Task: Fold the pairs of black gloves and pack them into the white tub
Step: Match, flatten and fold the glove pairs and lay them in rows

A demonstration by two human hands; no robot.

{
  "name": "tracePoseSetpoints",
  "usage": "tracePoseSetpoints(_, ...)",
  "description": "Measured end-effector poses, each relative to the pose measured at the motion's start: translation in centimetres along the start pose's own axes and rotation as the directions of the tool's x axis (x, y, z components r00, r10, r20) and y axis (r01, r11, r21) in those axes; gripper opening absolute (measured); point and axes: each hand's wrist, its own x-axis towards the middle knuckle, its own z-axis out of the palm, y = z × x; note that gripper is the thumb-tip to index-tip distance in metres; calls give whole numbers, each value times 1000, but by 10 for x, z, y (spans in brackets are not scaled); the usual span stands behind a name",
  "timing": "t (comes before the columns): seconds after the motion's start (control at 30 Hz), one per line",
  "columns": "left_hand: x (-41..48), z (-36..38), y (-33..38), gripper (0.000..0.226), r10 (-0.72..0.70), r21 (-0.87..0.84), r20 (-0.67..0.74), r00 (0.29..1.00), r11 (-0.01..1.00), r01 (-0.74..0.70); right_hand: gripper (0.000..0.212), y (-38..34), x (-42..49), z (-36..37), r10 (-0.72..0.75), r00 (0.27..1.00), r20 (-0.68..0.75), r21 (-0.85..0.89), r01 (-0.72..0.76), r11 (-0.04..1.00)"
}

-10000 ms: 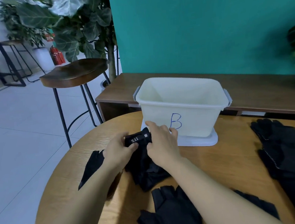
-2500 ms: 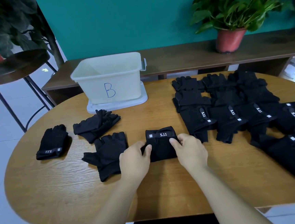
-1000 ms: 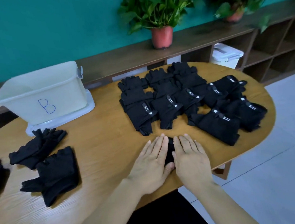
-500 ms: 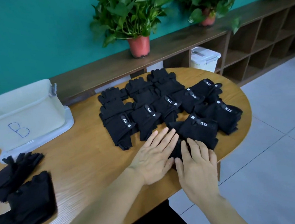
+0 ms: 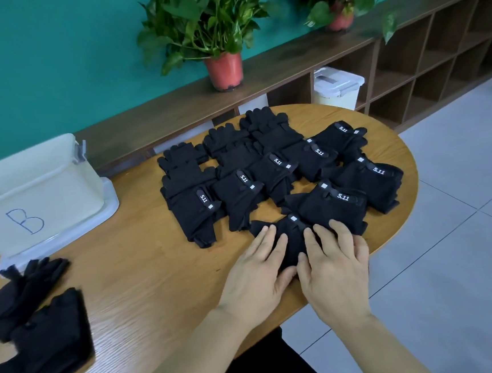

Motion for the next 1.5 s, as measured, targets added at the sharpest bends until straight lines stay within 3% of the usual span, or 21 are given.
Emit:
tracePoseSetpoints(0.2, 11, -3, -9, 85, -40, 56, 40, 998, 998, 38, 51, 0, 10, 8, -20, 999, 36, 40, 19, 999)
tracePoseSetpoints(0.4, 20, -9, -15, 64, -55, 104, 61, 997, 993, 48, 55, -2, 18, 14, -25, 992, 120, 71, 16, 997)
tracePoseSetpoints(0.73, 23, -12, -22, 61, -82, 103, 100, 992, 992, 71, 60, -7, 26, 9, -27, 973, 228, 17, 24, 1000)
tracePoseSetpoints(1.03, -19, -44, -43, 60, -162, 206, 43, 986, 967, 150, 59, -33, 35, -12, -157, 972, 174, 57, 149, 987)
tracePoseSetpoints(1.2, -65, -68, -59, 60, -270, 224, -28, 963, 937, 269, 64, -81, 37, -25, -302, 922, 242, 113, 282, 953)
tracePoseSetpoints(1.4, -134, -86, -88, 60, -410, 200, -111, 905, 883, 424, 58, -158, 34, -44, -501, 811, 302, 214, 454, 865)
tracePoseSetpoints(1.5, -171, -89, -108, 81, -465, 194, -151, 872, 851, 488, 57, -198, 26, -47, -587, 743, 320, 257, 528, 809)
